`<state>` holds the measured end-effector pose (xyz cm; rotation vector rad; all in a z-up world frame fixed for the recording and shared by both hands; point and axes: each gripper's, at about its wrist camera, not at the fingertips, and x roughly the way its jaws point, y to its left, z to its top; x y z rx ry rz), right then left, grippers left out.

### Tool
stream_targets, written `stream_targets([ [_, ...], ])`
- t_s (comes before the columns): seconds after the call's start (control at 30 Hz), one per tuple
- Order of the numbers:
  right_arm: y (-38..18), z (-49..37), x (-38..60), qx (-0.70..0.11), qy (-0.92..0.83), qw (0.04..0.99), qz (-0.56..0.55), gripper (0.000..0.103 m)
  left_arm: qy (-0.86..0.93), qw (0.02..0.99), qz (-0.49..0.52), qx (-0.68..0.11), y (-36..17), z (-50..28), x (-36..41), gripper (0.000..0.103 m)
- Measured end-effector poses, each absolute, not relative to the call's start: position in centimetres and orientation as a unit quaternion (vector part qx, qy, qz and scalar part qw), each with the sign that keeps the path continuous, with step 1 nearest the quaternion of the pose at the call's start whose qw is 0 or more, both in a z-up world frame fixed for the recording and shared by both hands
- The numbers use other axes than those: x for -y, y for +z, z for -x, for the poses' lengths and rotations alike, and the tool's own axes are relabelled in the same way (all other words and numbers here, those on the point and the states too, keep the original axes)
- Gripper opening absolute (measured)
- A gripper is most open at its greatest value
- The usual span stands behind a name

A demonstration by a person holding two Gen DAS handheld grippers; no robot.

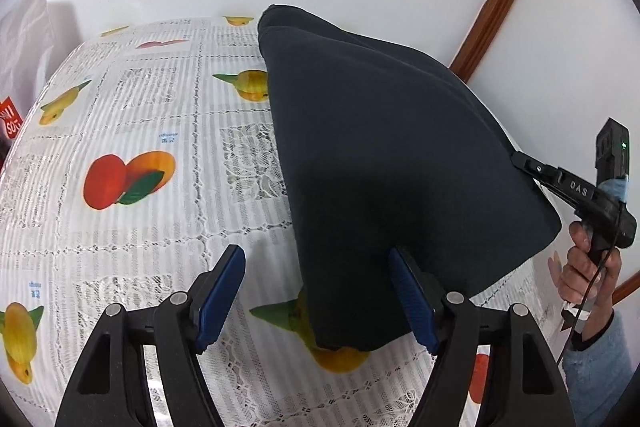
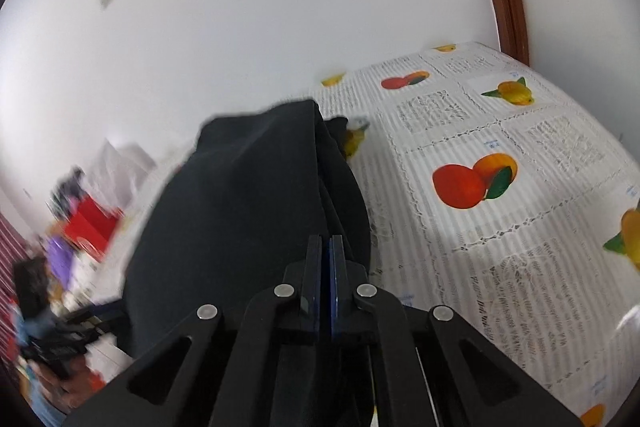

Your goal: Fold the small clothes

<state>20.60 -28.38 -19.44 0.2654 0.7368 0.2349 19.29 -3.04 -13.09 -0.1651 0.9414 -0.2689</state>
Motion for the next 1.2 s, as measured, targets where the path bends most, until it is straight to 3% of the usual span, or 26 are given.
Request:
stream_targets([
  [0.27,-16.6,-21.7,26.7,-0.378,0.076,0.922,-0.037,0.006,-0.088,0.889,0.057,-0.446,-11.2,-20.6,2.6,0.072],
  [0.5,-14.4,-26.1,24.6,-0.393,0.082,0.916,-0.024,0.026,-0.079,0.890,0.058,-0.445,-10.1,-23.0,2.0,0.072],
  [0.8,-15.0,-33.9,23.1,-0.424,0.083,0.901,-0.049,0.037,-0.085,0.886,0.066,-0.451,-10.0,-26.9,1.5,0.072],
  [1.07,-17.6,-39.4,23.4,-0.463,0.091,0.875,-0.107,0.035,-0.144,0.861,0.123,-0.473,-11.2,-29.2,1.6,0.072],
  [1.13,-17.7,-40.1,23.0,-0.463,0.113,0.873,-0.100,0.012,-0.149,0.859,0.125,-0.474,-11.5,-29.4,1.7,0.072],
  [1.2,-16.8,-39.6,23.3,-0.421,0.130,0.892,-0.097,0.009,-0.152,0.857,0.128,-0.475,-11.8,-29.5,1.8,0.072],
])
